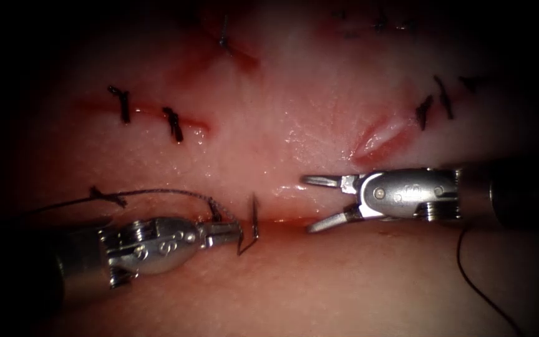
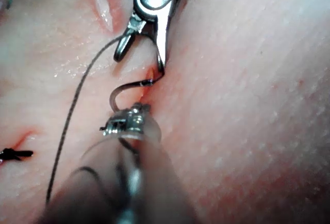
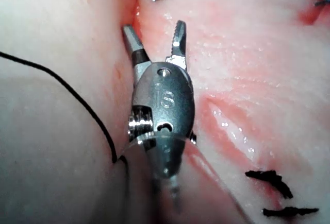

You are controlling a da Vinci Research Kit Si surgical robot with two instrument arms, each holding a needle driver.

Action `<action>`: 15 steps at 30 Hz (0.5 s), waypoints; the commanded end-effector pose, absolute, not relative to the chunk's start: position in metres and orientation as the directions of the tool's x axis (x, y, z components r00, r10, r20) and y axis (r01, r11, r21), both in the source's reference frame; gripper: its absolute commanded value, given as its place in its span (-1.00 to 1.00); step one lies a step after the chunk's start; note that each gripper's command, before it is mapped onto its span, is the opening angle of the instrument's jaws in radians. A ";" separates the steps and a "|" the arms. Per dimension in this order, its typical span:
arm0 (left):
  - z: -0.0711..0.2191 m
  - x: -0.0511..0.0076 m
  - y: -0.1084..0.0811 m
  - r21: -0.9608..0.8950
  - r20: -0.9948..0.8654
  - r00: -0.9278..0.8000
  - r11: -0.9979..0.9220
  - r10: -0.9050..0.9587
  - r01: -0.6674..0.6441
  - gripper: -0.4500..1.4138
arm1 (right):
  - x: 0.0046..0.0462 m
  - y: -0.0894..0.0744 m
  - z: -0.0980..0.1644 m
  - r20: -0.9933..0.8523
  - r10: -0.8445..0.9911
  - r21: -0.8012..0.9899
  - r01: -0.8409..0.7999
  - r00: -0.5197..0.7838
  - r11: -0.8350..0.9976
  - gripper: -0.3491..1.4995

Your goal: Wound Closure

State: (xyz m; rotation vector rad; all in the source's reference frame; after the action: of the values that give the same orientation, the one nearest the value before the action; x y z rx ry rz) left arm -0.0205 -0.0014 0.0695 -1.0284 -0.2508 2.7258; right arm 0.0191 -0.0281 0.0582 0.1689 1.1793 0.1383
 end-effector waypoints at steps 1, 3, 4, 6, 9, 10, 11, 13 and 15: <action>0.070 -0.0211 -0.001 -0.232 -0.632 -0.731 -0.963 0.256 -0.137 -0.49 | 0.0205 -0.027 0.058 -0.912 0.187 0.190 -0.026 0.365 0.981 0.60; 0.070 -0.0214 -0.001 -0.229 -0.633 -0.732 -0.964 0.252 -0.134 -0.51 | 0.0210 -0.027 0.057 -0.921 0.177 0.181 -0.020 0.348 0.983 0.60; 0.070 -0.0216 -0.001 -0.230 -0.634 -0.731 -0.964 0.253 -0.134 -0.51 | 0.0212 -0.027 0.057 -0.923 0.178 0.185 -0.012 0.342 0.983 0.60; 0.070 -0.0220 -0.002 -0.230 -0.636 -0.730 -0.964 0.252 -0.133 -0.53 | 0.0218 -0.027 0.057 -0.922 0.170 0.173 -0.021 0.347 0.985 0.60; 0.071 -0.0227 -0.002 -0.233 -0.643 -0.724 -0.964 0.250 -0.126 -0.53 | 0.0226 -0.026 0.057 -0.923 0.155 0.155 -0.029 0.352 0.987 0.60; 0.071 -0.0229 -0.002 -0.233 -0.645 -0.722 -0.965 0.249 -0.124 -0.53 | 0.0228 -0.026 0.057 -0.926 0.152 0.150 -0.032 0.346 0.988 0.60; 0.071 -0.0231 -0.003 -0.235 -0.649 -0.720 -0.965 0.247 -0.120 -0.53 | 0.0231 -0.026 0.057 -0.927 0.151 0.149 -0.033 0.344 0.988 0.60; 0.072 -0.0236 -0.003 -0.237 -0.650 -0.721 -0.966 0.240 -0.108 -0.53 | 0.0245 -0.026 0.057 -0.930 0.127 0.125 -0.027 0.344 0.992 0.56; 0.072 -0.0237 -0.004 -0.243 -0.651 -0.722 -0.965 0.235 -0.096 -0.51 | 0.0256 -0.026 0.057 -0.934 0.100 0.097 -0.027 0.343 0.995 0.54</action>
State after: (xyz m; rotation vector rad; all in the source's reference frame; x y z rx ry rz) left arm -0.0231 -0.0041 0.0715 -1.0761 -0.2917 2.7465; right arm 0.0244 -0.0266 0.0564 0.0645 1.2166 0.0791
